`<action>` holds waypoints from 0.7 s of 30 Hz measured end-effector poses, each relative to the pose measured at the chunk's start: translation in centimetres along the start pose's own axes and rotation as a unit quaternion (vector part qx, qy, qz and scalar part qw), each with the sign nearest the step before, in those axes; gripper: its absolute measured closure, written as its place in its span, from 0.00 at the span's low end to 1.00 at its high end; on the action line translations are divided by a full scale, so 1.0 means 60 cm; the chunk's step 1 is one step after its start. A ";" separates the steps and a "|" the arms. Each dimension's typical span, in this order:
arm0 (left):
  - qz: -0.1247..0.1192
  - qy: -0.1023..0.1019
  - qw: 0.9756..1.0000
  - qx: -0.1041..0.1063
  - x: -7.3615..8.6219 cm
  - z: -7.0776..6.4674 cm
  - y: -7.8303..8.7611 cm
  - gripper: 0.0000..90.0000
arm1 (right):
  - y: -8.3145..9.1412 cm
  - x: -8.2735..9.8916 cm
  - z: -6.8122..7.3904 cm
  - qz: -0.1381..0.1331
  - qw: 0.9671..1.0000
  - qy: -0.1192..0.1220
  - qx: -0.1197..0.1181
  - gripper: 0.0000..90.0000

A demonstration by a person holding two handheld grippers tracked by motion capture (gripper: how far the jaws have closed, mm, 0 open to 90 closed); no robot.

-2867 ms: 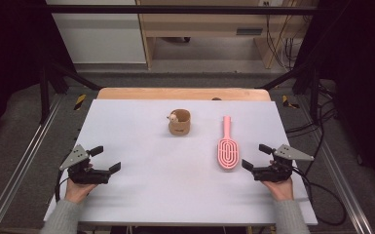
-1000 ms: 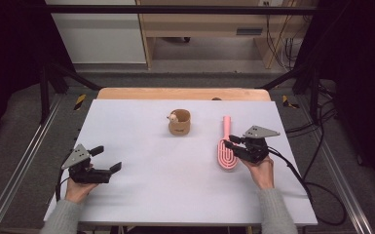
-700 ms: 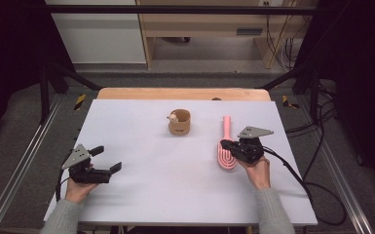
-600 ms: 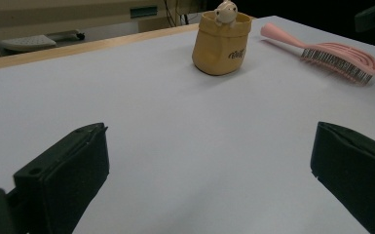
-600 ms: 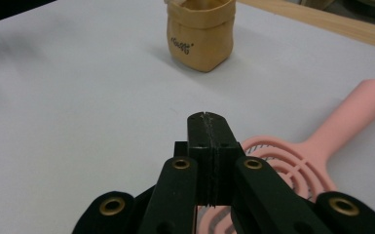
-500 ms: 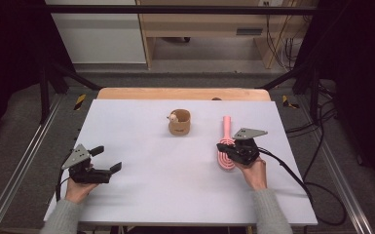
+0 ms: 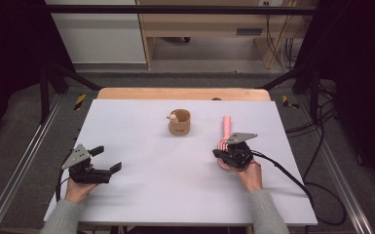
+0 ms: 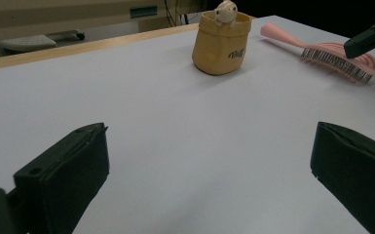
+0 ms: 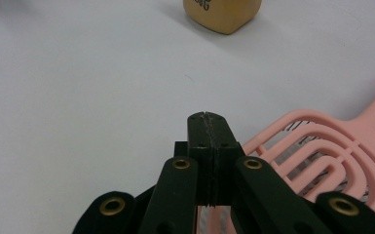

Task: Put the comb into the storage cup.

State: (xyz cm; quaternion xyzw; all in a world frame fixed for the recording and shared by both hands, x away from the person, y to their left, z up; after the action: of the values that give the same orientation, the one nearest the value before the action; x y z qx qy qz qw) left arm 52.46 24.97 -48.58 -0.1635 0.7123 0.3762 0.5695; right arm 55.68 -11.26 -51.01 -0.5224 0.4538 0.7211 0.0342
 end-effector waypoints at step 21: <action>-0.001 0.000 1.000 0.000 -0.001 -0.001 0.001 0.00 | 0.010 0.011 -0.005 0.022 1.000 0.009 0.018 1.00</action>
State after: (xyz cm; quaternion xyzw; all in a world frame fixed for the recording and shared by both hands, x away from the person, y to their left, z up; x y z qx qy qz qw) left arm 52.42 24.97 -48.53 -0.1642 0.7120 0.3759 0.5699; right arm 55.27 -12.11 -51.16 -0.5178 0.4784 0.7088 0.0241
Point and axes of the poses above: each handheld gripper's, and its own axes: y roughly backward along the jaws, x roughly out of its underside, z roughly to its left, the point moved 10 cm from there along -y, roughly forward along the jaws, and after that the axes turned 2 degrees about x, right-handed, at the moved point
